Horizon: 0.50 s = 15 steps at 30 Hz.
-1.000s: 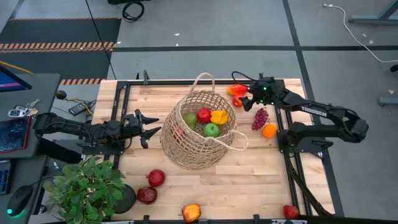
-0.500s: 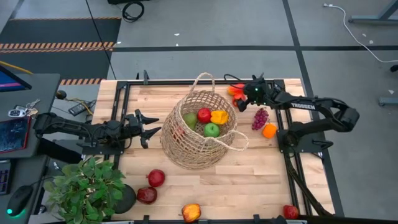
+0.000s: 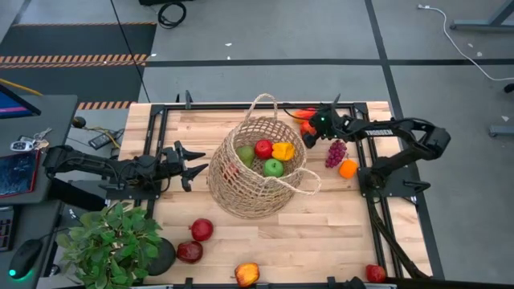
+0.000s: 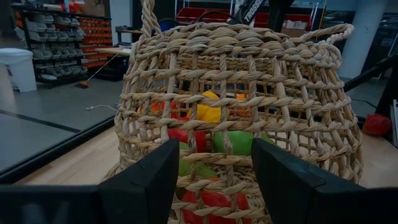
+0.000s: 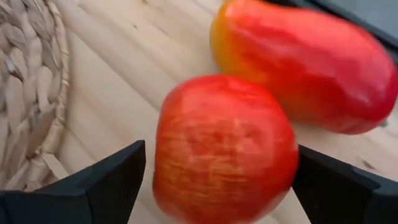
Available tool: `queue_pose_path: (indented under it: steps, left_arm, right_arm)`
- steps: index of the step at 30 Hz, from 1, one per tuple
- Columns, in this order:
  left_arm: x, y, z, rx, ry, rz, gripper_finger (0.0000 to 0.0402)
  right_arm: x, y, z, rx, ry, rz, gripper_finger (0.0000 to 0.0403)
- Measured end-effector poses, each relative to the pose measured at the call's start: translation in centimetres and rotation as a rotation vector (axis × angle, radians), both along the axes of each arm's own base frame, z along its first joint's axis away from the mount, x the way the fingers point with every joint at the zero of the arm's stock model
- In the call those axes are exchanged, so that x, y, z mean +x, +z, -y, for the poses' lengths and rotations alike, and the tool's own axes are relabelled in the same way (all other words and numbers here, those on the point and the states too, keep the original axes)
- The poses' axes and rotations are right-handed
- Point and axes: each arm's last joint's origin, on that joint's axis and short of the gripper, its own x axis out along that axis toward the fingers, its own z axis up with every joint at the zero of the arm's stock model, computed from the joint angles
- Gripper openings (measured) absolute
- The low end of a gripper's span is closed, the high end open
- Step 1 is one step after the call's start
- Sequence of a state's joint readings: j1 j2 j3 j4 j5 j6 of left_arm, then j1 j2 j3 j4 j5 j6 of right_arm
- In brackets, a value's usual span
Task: Build produce basket
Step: Put the red apple into the basket
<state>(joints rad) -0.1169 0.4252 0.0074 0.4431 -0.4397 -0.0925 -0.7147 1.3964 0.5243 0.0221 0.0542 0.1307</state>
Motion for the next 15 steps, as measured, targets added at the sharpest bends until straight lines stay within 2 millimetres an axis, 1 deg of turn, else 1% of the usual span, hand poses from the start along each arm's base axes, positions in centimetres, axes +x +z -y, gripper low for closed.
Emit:
queue_pose_path:
  steps: [7,11,15]
  left_arm:
    - [0.00,0.00,0.00,0.000,0.000,0.000,0.0212]
    - [0.00,0.00,0.00,0.001,0.000,0.000,0.0212]
    - [0.00,0.00,0.00,0.000,0.000,0.000,0.0207]
  right_arm:
    - [0.08,-0.60,0.05,0.018,0.004,-0.020,0.0338]
    - [0.06,-0.28,0.04,0.008,0.002,-0.005,0.0314]
    - [-0.03,0.24,-0.13,0.008,-0.010,0.016,0.0311]
